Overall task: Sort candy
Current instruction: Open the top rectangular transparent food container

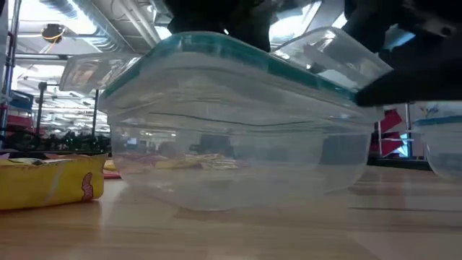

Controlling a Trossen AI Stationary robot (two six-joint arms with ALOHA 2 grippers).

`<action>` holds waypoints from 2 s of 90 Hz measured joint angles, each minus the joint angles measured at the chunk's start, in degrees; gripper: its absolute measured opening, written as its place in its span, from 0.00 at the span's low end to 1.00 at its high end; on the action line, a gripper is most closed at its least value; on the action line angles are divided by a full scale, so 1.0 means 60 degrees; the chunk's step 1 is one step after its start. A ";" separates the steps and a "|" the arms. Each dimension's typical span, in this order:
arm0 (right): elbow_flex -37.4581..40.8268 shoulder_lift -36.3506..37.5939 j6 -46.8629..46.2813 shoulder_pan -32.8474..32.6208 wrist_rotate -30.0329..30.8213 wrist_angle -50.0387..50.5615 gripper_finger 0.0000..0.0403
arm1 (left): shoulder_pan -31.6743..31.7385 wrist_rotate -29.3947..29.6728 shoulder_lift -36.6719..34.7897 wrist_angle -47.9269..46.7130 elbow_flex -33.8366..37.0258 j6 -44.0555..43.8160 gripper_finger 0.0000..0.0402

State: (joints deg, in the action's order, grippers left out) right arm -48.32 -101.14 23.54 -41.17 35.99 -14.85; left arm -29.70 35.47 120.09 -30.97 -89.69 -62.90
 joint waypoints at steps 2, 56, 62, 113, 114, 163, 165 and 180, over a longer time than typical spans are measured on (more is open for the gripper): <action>-0.0002 0.0000 -0.0210 0.0013 0.0000 -0.0010 0.42 | -0.0005 -0.0010 0.0000 -0.0002 0.0000 0.0023 0.00; -0.1220 0.0131 -0.0241 -0.0198 0.1815 0.1058 0.01 | -0.0641 0.2163 -0.2194 -0.0862 0.0004 0.1623 0.00; -0.1320 0.0131 0.0069 -0.0200 0.2712 0.1212 0.01 | -0.0801 0.2765 -0.2568 -0.0834 0.0004 0.1930 0.00; -0.1568 0.2275 0.4879 0.0367 0.7172 0.2699 0.01 | -0.2163 0.5449 -0.2811 -0.0824 0.0197 0.1407 0.00; -0.1558 0.2360 0.4857 0.0398 0.7172 0.2877 0.01 | -0.2163 0.5449 -0.2779 -0.0821 0.0197 0.1364 0.00; -0.1813 0.4288 -0.4471 0.0680 0.4043 1.3297 0.01 | -0.2170 0.5377 -0.2120 -0.0814 0.0200 0.0584 0.00; -0.1855 0.4217 -0.4901 0.0666 0.3994 1.3763 0.01 | -0.2170 0.5381 -0.2120 -0.0814 0.0200 0.0581 0.00; -0.2194 0.3884 -0.7263 0.0371 0.2893 1.5797 0.01 | -0.2152 0.5391 -0.2120 -0.0836 0.0200 0.0544 0.00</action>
State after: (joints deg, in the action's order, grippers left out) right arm -61.49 -77.84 -20.04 -38.95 53.35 79.93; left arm -42.61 67.81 107.37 -35.99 -88.49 -59.64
